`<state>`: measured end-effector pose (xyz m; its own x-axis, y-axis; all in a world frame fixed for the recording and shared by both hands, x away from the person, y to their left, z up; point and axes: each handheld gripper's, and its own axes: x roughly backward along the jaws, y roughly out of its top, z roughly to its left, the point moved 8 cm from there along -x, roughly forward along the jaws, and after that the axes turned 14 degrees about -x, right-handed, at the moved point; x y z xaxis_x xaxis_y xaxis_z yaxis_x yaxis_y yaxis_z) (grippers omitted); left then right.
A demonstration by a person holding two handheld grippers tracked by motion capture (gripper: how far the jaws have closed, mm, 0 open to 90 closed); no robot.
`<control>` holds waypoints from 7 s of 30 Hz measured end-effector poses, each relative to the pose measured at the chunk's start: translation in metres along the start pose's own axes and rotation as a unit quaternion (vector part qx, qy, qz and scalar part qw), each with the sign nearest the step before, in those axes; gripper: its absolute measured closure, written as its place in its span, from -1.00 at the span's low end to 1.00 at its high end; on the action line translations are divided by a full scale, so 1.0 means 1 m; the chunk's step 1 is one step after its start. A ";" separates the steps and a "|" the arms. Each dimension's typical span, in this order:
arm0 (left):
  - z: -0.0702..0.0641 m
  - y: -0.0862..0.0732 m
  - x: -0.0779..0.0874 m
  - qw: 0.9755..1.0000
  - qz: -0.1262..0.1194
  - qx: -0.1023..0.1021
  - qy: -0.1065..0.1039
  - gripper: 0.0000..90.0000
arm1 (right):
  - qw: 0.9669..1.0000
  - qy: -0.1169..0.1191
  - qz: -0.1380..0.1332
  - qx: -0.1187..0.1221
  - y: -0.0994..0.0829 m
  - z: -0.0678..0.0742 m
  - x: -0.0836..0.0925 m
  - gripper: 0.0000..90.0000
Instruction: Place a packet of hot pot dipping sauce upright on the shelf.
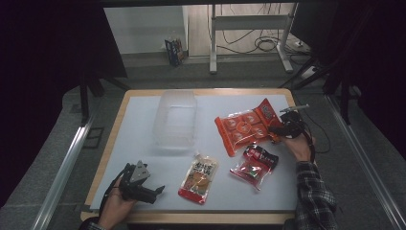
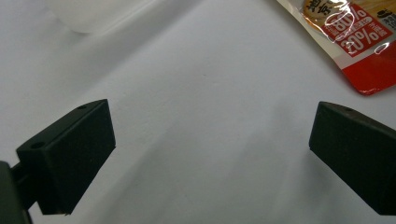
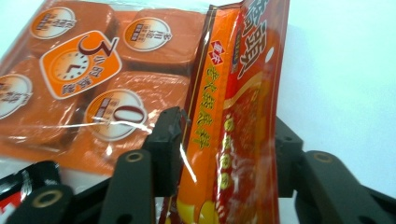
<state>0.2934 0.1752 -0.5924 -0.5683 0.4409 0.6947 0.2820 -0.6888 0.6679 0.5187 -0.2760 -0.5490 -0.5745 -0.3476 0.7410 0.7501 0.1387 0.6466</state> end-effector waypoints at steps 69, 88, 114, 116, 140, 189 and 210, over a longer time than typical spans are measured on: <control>-0.002 0.002 0.001 1.000 0.003 -0.015 0.008 -0.98 | 0.991 0.086 -0.077 0.062 0.096 0.136 0.086 0.98; 0.000 0.003 0.003 1.000 -0.001 -0.009 0.012 -0.98 | 0.983 0.109 -0.106 0.103 0.119 0.188 0.104 0.98; 0.001 0.003 0.004 1.000 -0.004 -0.007 0.013 -0.98 | 0.978 0.145 -0.114 0.097 0.156 0.237 0.105 0.98; 0.001 0.003 0.005 1.000 -0.006 -0.004 0.013 -0.99 | 0.978 0.148 -0.114 0.097 0.159 0.243 0.104 0.98; 0.001 0.009 0.010 0.999 -0.036 0.023 0.001 -1.00 | 0.977 0.157 -0.126 0.069 0.195 0.305 0.072 0.98; -0.003 0.008 0.006 1.000 -0.019 -0.001 -0.002 -0.99 | 0.990 0.091 -0.082 0.074 0.165 0.305 -0.049 0.95; -0.003 0.009 0.005 1.000 -0.019 -0.008 0.003 -0.99 | 0.984 0.103 -0.067 0.127 0.165 0.295 -0.036 -0.89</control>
<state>0.2910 0.1696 -0.5842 -0.5833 0.4631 0.6673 0.2481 -0.6807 0.6893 0.5667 0.0331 -0.4151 -0.5645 -0.5564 0.6098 0.5501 0.2973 0.7804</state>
